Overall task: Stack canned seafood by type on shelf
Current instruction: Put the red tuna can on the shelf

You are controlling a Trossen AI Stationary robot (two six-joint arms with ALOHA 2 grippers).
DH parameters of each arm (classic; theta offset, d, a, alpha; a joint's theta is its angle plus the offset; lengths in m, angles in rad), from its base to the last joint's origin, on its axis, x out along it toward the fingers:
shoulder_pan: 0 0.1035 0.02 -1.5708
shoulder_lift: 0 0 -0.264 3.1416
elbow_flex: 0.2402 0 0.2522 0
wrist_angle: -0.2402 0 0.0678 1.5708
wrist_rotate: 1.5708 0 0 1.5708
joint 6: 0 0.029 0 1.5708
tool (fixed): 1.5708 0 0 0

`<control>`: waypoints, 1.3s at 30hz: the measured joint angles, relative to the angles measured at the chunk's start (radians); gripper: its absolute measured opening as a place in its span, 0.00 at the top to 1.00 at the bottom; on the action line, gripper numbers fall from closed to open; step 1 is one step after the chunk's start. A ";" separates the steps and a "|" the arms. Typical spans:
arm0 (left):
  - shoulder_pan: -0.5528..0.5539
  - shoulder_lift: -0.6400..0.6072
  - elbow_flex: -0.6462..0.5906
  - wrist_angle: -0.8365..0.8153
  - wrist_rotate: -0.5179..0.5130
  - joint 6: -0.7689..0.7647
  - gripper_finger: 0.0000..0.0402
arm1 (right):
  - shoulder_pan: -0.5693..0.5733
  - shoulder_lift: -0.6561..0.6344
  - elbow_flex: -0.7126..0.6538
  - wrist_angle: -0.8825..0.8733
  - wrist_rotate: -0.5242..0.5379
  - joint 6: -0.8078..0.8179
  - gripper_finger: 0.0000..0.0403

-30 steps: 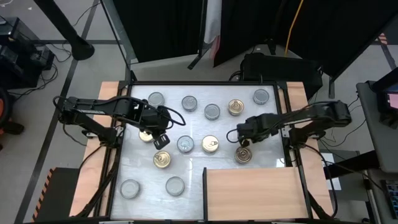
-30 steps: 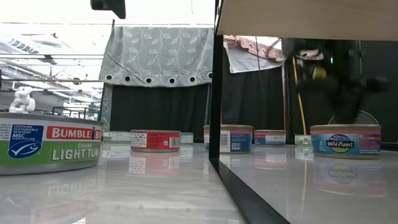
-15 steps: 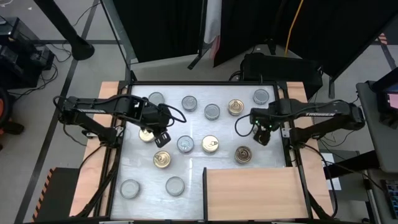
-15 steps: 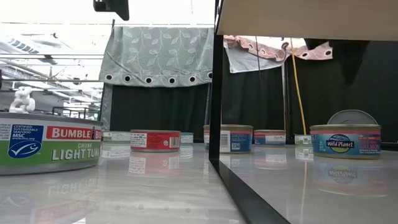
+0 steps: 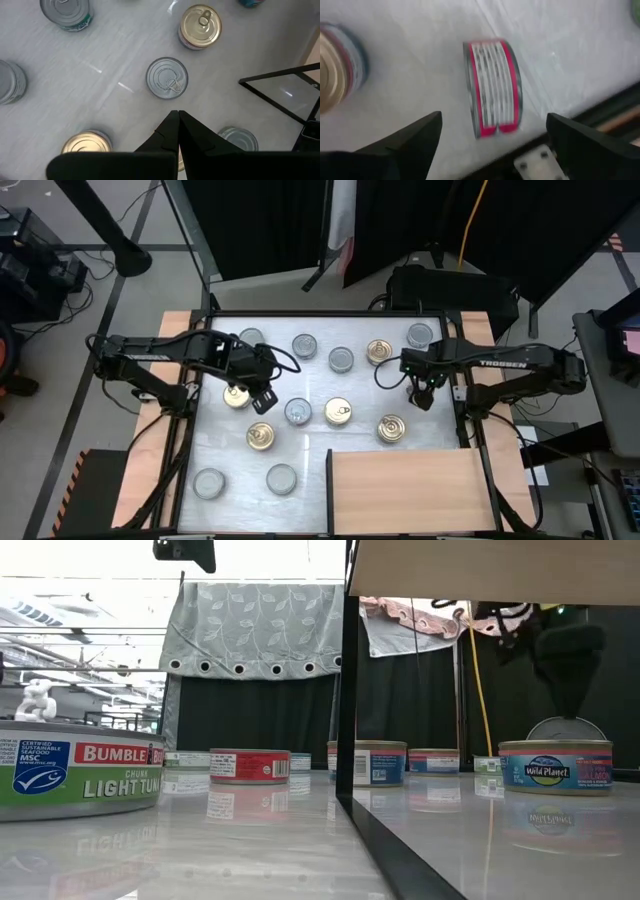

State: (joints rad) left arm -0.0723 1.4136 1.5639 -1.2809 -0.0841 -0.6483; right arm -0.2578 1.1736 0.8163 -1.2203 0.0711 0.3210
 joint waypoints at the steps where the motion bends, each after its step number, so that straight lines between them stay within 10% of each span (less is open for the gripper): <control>1: 0.000 0.000 0.000 0.000 0.000 0.000 0.98 | -0.004 0.001 -0.013 0.021 -0.002 -0.006 0.15; 8: 0.000 0.000 0.000 0.000 0.000 0.010 0.98 | -0.023 0.038 -0.084 0.083 -0.056 -0.018 0.27; 17: 0.000 0.000 0.000 0.002 0.000 0.027 0.98 | -0.022 0.042 -0.075 0.079 -0.080 0.067 0.71; 39: 0.000 -0.001 0.000 0.047 0.020 0.048 0.98 | 0.243 -0.044 0.859 -0.222 -0.394 0.536 0.68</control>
State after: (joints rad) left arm -0.0723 1.4127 1.5639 -1.2338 -0.0643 -0.5999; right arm -0.0151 1.1294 1.6748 -1.4426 -0.3234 0.8569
